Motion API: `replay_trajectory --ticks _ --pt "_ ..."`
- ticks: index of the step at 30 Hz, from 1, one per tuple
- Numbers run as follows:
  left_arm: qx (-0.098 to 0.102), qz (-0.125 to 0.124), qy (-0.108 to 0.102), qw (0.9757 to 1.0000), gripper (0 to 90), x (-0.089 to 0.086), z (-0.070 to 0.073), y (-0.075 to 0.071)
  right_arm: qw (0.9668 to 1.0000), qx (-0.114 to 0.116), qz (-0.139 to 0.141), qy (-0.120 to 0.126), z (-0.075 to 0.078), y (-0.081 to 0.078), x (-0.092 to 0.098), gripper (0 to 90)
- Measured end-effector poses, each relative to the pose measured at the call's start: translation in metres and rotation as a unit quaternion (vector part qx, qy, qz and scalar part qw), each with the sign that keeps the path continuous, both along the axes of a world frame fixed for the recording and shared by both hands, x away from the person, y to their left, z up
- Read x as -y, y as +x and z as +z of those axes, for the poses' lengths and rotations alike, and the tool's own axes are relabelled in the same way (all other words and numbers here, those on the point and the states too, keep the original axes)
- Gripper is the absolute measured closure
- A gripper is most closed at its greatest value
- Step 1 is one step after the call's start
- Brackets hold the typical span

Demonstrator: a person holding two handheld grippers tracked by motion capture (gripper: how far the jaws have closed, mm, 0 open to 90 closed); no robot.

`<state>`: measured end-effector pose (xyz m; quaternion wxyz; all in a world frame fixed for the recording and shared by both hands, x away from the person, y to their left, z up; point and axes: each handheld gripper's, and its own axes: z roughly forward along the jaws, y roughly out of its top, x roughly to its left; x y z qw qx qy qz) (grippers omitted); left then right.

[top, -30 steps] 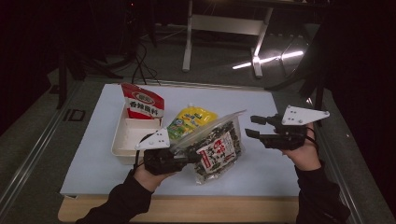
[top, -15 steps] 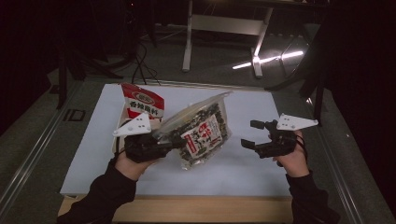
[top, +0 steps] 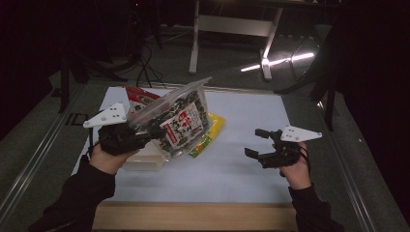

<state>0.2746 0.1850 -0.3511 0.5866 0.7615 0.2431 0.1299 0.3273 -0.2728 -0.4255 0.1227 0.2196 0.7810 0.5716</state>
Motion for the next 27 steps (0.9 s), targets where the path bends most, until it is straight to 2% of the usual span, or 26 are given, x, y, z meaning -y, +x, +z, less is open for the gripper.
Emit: replay_trajectory --ticks 9,14,17,18,20,22,27 --pt "-0.004 0.031 0.011 0.9995 76.3 -0.034 -0.004 -0.001 0.9999 -0.015 0.007 -0.003 -0.017 -0.006 -0.002 14.3" --pt "-0.01 0.046 0.037 0.9982 76.2 -0.051 -0.004 -0.002 0.9998 -0.019 0.01 0.001 -0.02 -0.005 -0.003 14.3" --pt "-0.013 0.054 0.043 0.9975 76.2 -0.058 -0.005 -0.002 0.9997 -0.02 0.01 0.004 -0.02 -0.005 -0.002 14.3" --pt "-0.013 0.068 0.053 0.9962 76.3 -0.065 -0.006 -0.001 0.9997 -0.023 0.011 0.005 -0.022 -0.004 -0.002 14.3" --pt "-0.015 0.076 0.067 0.9947 76.2 -0.072 -0.007 0.001 0.9997 -0.023 0.01 0.007 -0.023 -0.004 -0.001 14.3" --pt "-0.019 0.076 0.073 0.9943 76.3 -0.076 -0.009 0.003 0.9996 -0.025 0.011 0.006 -0.024 -0.003 -0.001 14.3" --pt "-0.026 0.084 0.103 0.9908 76.2 -0.082 -0.015 0.014 0.9994 -0.029 0.015 0.004 -0.026 -0.003 -0.003 14.3"
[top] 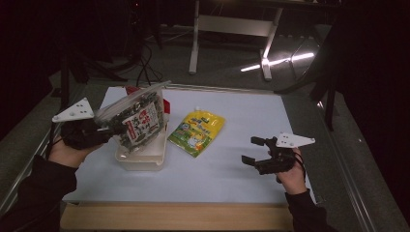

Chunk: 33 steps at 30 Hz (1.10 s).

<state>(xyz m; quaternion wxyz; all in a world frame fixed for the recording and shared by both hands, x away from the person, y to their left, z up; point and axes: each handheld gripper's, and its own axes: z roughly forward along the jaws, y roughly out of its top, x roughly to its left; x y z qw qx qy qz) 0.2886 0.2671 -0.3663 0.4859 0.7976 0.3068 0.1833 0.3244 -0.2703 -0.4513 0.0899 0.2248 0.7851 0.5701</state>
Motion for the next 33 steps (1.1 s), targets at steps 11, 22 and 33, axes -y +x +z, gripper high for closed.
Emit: replay_trajectory --ticks 11,22,33 --pt "-0.02 0.009 0.026 0.9994 76.2 0.0 -0.015 0.025 1.0 -0.002 0.001 0.003 -0.001 0.001 0.0 14.4" --pt "-0.022 0.0 0.03 0.9993 76.2 -0.001 -0.015 0.028 1.0 -0.006 0.001 0.007 -0.002 0.002 0.004 14.4" --pt "-0.036 -0.011 0.042 0.9984 76.2 0.001 -0.014 0.031 0.9999 -0.007 0.003 0.008 -0.001 0.001 0.002 14.4"
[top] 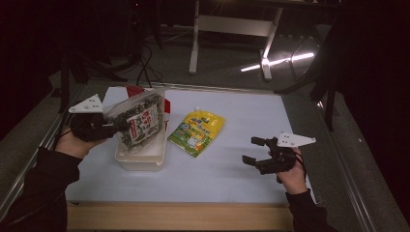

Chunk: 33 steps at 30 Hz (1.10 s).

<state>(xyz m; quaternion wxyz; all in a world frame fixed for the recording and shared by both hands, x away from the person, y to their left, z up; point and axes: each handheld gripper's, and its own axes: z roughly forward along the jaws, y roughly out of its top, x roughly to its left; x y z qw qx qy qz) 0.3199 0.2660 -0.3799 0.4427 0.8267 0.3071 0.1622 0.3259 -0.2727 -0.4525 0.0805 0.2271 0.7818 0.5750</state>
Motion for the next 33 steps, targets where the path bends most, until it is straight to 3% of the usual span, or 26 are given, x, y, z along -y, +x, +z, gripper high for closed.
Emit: replay_trajectory --ticks 3,9,16,25,28,33 --pt "-0.001 0.002 0.01 0.9999 76.2 0.003 -0.003 0.003 1.0 0.0 0.002 -0.001 -0.001 0.0 0.0 14.4" --pt "-0.005 0.006 -0.01 0.9999 76.2 -0.001 -0.007 0.01 1.0 -0.003 0.001 -0.002 -0.002 0.001 0.001 14.4" --pt "0.003 -0.001 -0.014 0.9999 76.2 0.001 -0.015 0.014 1.0 -0.004 0.004 -0.002 -0.003 0.0 0.0 14.4" --pt "0.007 -0.013 0.012 0.9998 76.3 0.012 -0.022 0.024 0.9999 -0.006 0.006 -0.006 -0.005 0.001 -0.002 14.4" --pt "0.002 -0.012 0.005 0.9999 76.2 0.011 -0.03 0.027 0.9999 -0.008 0.009 -0.007 -0.006 0.001 -0.002 14.4" --pt "0.002 0.003 -0.055 0.9985 76.1 -0.011 -0.05 0.023 0.9998 -0.011 0.012 -0.011 -0.008 0.001 -0.003 14.4"
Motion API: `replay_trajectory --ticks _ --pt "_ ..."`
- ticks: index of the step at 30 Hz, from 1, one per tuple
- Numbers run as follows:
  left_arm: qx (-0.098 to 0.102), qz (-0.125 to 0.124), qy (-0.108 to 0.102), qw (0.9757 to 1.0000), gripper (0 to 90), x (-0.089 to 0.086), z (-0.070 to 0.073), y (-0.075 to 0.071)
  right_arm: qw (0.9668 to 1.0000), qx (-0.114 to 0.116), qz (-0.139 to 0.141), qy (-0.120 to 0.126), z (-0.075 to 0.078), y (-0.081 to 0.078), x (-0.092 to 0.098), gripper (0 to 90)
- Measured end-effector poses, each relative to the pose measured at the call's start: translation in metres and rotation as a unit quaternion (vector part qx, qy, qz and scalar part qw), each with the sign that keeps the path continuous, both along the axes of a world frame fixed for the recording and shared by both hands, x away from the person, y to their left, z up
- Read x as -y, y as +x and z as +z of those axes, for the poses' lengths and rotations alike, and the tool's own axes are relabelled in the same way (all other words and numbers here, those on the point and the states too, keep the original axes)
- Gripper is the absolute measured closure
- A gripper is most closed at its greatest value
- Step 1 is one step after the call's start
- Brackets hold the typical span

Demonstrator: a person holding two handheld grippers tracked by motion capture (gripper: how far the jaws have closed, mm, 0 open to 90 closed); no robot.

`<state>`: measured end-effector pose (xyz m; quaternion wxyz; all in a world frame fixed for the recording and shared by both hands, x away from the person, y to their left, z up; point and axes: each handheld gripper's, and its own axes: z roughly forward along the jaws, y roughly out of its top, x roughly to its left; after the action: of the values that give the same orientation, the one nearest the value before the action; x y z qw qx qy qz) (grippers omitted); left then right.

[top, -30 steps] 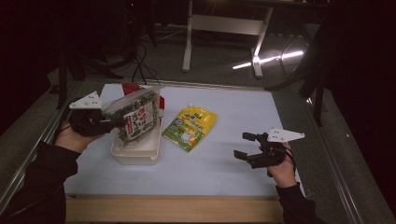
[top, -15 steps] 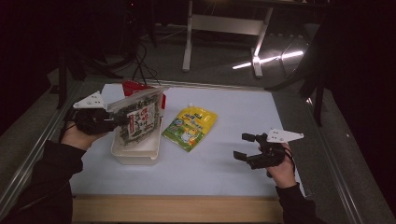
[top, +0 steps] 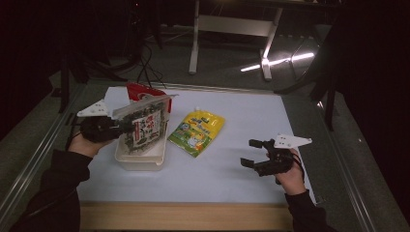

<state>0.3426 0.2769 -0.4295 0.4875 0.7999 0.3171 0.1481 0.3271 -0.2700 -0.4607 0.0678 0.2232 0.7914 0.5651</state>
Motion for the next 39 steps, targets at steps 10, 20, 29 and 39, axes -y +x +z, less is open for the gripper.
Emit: replay_trajectory --ticks 10,20,29,39 --pt "0.002 0.006 -0.016 0.9999 75.2 -0.006 -0.007 -0.005 1.0 0.004 0.0 -0.002 0.002 -0.001 -0.001 14.4" --pt "0.005 0.038 -0.01 0.9992 59.8 -0.008 -0.01 -0.016 1.0 0.005 0.004 -0.003 0.0 -0.001 -0.003 14.4" --pt "0.026 0.058 -0.02 0.9977 48.5 -0.016 -0.004 -0.039 1.0 0.006 0.005 -0.001 0.001 -0.001 -0.003 14.4" --pt "0.015 0.078 -0.021 0.9966 48.0 -0.017 -0.007 -0.076 1.0 0.001 0.004 -0.005 0.0 -0.001 -0.004 14.3"
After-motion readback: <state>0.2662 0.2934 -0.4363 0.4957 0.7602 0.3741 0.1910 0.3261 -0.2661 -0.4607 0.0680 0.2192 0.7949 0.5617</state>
